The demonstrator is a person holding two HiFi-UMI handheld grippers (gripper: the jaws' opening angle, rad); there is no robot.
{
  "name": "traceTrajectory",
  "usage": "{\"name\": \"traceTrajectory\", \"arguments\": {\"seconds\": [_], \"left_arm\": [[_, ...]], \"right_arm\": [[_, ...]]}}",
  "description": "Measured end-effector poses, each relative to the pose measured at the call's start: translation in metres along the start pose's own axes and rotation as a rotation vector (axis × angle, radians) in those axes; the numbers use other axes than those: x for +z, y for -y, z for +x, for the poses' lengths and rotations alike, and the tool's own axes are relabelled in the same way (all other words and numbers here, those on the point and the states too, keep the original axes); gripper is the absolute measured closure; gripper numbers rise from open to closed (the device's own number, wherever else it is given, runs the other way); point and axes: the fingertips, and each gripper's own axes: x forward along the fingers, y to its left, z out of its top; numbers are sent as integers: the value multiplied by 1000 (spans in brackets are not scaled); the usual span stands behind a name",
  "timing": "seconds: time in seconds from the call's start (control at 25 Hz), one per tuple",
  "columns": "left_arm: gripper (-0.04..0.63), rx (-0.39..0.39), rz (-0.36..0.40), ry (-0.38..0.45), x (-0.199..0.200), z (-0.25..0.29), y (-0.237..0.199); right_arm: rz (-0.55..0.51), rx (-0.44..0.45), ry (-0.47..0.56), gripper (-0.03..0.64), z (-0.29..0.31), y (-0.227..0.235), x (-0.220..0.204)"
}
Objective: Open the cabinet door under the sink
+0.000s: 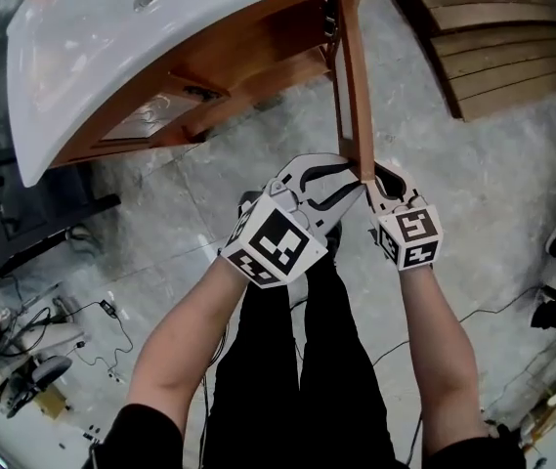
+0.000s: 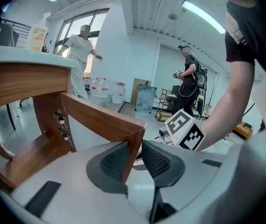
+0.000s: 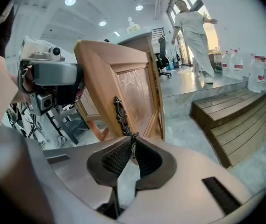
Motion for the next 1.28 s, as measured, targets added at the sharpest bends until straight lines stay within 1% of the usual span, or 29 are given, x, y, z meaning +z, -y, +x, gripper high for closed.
{"name": "traceTrajectory", "arguments": {"seconds": [0.12,0.2,0.28,0.48,0.68,0.92,1.12,1.28], "left_arm": [[492,-7,-6,0,4,12,2],[492,2,-14,-5,5,18,0],[492,15,-26,-7,5,20,-6],[492,48,-47,3,7,14,-20],[492,112,-93,33,7,-5,-43],[492,198,-136,18,-13,-40,-78],[492,319,-197,17,-38,-80,-123],[486,417,-233,5,-61,-105,-155]], "right_arm": [[27,-40,4,578,-8,18,-3],[57,-76,10,557,-15,33,-5],[84,-102,13,555,-22,43,-9],[82,-108,-21,557,-36,37,-26],[55,-49,-43,563,-31,8,-27],[24,40,-25,568,6,-31,2],[-28,122,-18,569,45,-63,33],[-79,167,-21,569,75,-80,55]]}}
